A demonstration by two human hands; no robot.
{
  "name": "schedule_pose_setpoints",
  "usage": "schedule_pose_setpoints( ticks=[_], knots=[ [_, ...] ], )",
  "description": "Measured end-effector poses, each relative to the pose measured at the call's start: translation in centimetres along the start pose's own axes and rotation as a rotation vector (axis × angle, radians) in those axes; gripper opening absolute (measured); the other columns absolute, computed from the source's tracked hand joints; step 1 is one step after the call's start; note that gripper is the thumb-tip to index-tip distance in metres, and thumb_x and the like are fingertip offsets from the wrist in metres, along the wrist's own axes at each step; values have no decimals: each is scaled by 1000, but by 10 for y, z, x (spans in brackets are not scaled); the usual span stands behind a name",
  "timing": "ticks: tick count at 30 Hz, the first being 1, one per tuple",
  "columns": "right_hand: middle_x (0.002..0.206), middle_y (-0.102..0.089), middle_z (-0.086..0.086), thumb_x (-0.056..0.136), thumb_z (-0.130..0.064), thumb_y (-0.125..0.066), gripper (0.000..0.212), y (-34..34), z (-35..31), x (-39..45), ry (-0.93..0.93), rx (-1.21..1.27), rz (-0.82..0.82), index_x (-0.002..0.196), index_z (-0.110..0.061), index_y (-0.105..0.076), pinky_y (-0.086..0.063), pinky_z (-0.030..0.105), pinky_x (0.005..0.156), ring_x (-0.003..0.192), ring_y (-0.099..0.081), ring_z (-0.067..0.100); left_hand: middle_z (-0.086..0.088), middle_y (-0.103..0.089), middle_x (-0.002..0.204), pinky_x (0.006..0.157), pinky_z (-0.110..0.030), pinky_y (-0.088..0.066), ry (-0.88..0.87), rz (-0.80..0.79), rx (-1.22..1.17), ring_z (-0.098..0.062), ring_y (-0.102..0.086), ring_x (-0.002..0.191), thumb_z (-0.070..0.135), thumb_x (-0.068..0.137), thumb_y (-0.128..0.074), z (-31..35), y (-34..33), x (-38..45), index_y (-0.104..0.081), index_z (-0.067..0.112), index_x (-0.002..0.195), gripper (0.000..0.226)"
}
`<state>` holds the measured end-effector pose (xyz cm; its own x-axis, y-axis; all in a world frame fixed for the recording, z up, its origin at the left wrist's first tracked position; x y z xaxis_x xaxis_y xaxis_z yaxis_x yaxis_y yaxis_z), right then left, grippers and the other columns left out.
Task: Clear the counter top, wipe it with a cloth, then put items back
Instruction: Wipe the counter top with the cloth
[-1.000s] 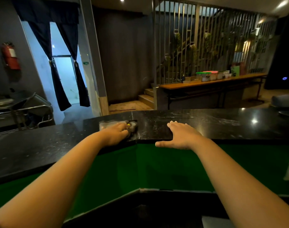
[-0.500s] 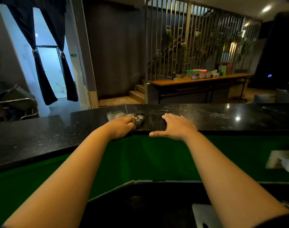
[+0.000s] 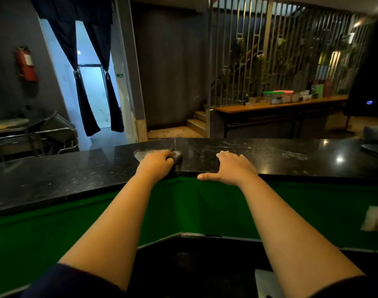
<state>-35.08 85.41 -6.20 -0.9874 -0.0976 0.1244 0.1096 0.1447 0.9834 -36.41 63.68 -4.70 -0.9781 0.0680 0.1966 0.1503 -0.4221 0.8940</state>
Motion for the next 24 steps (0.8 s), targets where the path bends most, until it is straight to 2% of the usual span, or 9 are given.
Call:
schedule_pose_setpoints(
  ticks=[4,8,10,13,15,17,19,22,24],
  knots=[
    [159,-22,3,56,-95,-42,127,0,-1,0,-2,6,-1,152,-14,-23,-13,50,119,147,-19,20,-8,-56,127,81,-32,-40,-78,-12,26,-21,-51,101,27,95,-44,17,-12,-13,-56,22,126,33],
    [162,-11,3,70,-87,-37,114,8,0,-2,78,135,-142,154,-15,-13,-2,56,118,150,-5,22,-1,-51,134,95,-31,-33,-137,-178,-132,-18,-46,119,30,99,-39,20,8,-23,-54,26,132,37],
    [162,-8,2,89,-65,-44,87,18,-13,-1,117,294,-151,154,-17,-13,2,58,116,150,0,23,4,-47,132,103,-31,-30,-107,-119,-276,-14,-42,122,29,100,-35,5,26,-15,-52,25,133,38],
    [160,-20,9,99,-30,-39,56,24,-57,6,191,318,10,151,-16,-26,-1,51,117,149,-5,26,6,-45,139,113,-47,-28,-12,-5,-202,-18,-41,129,44,93,-34,-50,25,14,-46,53,126,37],
    [157,-27,11,100,-34,-34,51,15,-90,9,288,330,5,150,-27,-30,-1,48,118,148,-12,29,7,-48,136,112,-53,-26,36,-8,-157,-24,-42,130,55,88,-30,-85,11,33,-52,48,124,43],
    [156,-30,7,96,-59,-29,53,1,-112,15,341,230,-63,146,-42,-31,-6,53,117,145,-20,32,-2,-47,143,112,-54,-27,78,-17,-163,-29,-42,131,65,81,-25,-73,17,13,-50,37,132,64],
    [155,-32,4,91,-69,-27,57,-9,-115,25,325,82,-83,142,-46,-37,-16,53,115,142,-28,30,-6,-42,148,113,-50,-26,108,-24,-139,-28,-41,133,60,86,-26,-55,23,0,-46,34,137,61],
    [156,-31,0,94,-61,-28,50,-8,-92,36,270,88,-85,140,-47,-40,-23,50,114,142,-29,26,-8,-31,154,116,-45,-20,78,-49,-55,-25,-31,139,29,102,-27,-48,24,-4,-35,20,146,46],
    [158,-28,-1,98,-52,-28,45,-4,-61,39,189,134,-91,141,-45,-40,-21,50,115,143,-27,25,-5,-28,156,118,-47,-16,42,-68,-4,-23,-28,141,31,102,-26,-48,20,-4,-33,23,147,46]
  ],
)
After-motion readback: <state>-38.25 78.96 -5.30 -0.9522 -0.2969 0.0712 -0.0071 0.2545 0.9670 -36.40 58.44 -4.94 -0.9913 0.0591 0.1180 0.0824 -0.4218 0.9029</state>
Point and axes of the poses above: each hand's wrist, its own x-axis towards the middle knuckle, its own y-axis out of the back of the hand, z = x × y, the point moved 1 cm from there along x, towards the middle knuckle
